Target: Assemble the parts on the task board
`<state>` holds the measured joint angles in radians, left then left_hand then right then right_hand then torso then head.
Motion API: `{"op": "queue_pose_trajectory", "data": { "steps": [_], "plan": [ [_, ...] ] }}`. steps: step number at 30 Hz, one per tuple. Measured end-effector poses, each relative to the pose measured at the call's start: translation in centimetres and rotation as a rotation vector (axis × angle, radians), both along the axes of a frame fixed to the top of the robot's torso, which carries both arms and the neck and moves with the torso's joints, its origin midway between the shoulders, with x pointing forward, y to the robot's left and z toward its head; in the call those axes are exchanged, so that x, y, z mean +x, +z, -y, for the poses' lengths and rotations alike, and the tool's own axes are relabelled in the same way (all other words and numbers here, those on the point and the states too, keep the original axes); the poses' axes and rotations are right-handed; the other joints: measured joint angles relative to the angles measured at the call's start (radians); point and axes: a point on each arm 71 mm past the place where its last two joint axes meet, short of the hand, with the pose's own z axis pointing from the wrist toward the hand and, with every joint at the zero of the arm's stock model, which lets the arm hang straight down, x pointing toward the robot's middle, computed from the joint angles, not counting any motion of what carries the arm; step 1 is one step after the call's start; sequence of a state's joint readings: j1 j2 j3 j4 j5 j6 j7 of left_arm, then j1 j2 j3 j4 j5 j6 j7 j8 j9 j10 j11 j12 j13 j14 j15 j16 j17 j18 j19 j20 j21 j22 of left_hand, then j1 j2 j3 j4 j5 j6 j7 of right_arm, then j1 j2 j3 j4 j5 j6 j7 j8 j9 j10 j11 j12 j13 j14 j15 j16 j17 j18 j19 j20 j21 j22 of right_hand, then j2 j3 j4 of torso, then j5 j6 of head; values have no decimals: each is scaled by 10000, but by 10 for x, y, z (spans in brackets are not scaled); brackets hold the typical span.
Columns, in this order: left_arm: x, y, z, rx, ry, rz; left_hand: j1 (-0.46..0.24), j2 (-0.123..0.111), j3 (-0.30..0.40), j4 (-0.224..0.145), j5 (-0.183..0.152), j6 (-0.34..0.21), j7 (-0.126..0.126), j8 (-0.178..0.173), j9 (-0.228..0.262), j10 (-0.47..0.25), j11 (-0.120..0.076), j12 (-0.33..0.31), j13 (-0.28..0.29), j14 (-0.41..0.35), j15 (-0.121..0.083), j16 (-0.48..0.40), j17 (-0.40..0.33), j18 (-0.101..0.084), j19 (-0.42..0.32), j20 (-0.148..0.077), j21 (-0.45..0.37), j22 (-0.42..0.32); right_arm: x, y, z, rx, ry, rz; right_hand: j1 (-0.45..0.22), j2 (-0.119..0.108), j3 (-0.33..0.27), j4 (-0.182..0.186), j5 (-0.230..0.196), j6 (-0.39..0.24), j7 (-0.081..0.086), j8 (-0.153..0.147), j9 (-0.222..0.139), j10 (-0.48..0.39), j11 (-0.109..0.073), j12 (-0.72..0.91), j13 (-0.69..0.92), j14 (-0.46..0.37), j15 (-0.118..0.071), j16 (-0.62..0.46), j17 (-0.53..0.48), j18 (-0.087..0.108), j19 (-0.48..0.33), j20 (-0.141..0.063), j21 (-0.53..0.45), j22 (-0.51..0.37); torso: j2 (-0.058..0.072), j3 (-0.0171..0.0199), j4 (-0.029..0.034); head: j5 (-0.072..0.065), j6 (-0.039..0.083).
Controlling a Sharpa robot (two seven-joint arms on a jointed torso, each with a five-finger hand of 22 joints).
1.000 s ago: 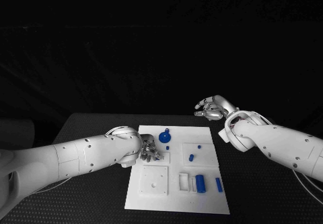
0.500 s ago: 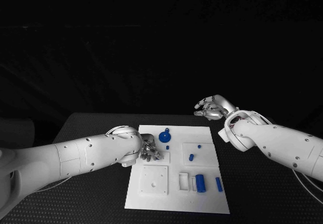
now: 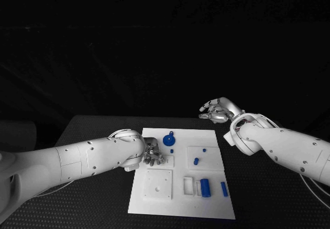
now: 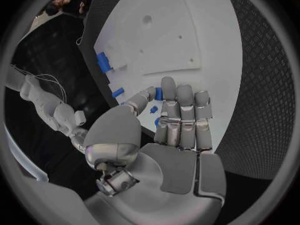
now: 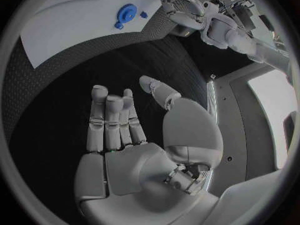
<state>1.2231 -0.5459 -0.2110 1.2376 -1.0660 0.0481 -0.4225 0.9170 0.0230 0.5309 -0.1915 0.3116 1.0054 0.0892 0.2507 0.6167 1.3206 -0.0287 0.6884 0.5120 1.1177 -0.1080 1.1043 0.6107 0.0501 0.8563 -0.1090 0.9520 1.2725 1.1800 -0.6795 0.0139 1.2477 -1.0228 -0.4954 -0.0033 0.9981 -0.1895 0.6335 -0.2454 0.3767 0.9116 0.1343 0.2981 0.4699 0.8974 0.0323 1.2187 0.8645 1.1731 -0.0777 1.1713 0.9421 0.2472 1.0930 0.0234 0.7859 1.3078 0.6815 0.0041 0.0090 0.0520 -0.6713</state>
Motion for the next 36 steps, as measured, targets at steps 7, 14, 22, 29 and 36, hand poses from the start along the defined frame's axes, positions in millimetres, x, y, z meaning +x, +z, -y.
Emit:
{"op": "queue_pose_trajectory", "data": {
  "steps": [7,14,22,29,36],
  "plan": [
    [0,-1,-2,-174,204,-199,-257,257,-51,-56,656,-9,9,0,0,1,2,-41,49,26,29,-46,27,2,0,0,0,31,0,0,0,1,2,-1,0,0,-2,2,0,8,44,0,0,1,0,0,0,0,0,0,-2,-4,0,0,0,-1,-2,3,1,4,12],
    [0,-2,-3,-365,397,-402,-700,700,-47,-108,1183,-13,15,19,0,21,23,-79,114,58,65,-46,66,-1,0,0,-42,97,0,0,0,-3,-1,-6,0,0,-28,28,0,8,44,0,0,1,0,-1,-9,0,0,0,-9,-7,0,0,0,-2,-2,7,-4,10,38],
    [0,-3,-2,-481,524,-589,-1083,1083,-149,-235,1569,1,5,136,0,35,39,-79,189,64,66,-46,112,-41,72,1,-41,168,0,-1,0,-6,8,-23,0,0,-28,28,-1,8,42,0,0,1,0,-1,-10,0,0,0,-9,-11,0,0,0,-2,0,19,-12,11,49],
    [-1,-3,0,-472,519,-678,-1251,1248,-172,-258,1616,217,-109,293,-479,158,-18,-79,244,63,58,-46,159,-41,81,-8,-41,245,0,-1,0,-11,13,-40,0,0,-28,28,39,9,39,0,0,1,1,-1,-10,0,0,0,-9,-17,0,0,0,-2,1,21,-12,12,58],
    [-1,3,1,-318,433,-608,-1299,1292,-175,-261,1617,283,-165,390,-518,234,-91,-79,291,64,59,-46,201,-45,162,-18,-41,314,0,-2,0,-14,18,-65,0,0,-28,28,39,-4,22,0,-1,0,1,-2,-10,0,0,0,-8,-36,0,0,0,-3,1,21,-7,12,72]
  ]
}}
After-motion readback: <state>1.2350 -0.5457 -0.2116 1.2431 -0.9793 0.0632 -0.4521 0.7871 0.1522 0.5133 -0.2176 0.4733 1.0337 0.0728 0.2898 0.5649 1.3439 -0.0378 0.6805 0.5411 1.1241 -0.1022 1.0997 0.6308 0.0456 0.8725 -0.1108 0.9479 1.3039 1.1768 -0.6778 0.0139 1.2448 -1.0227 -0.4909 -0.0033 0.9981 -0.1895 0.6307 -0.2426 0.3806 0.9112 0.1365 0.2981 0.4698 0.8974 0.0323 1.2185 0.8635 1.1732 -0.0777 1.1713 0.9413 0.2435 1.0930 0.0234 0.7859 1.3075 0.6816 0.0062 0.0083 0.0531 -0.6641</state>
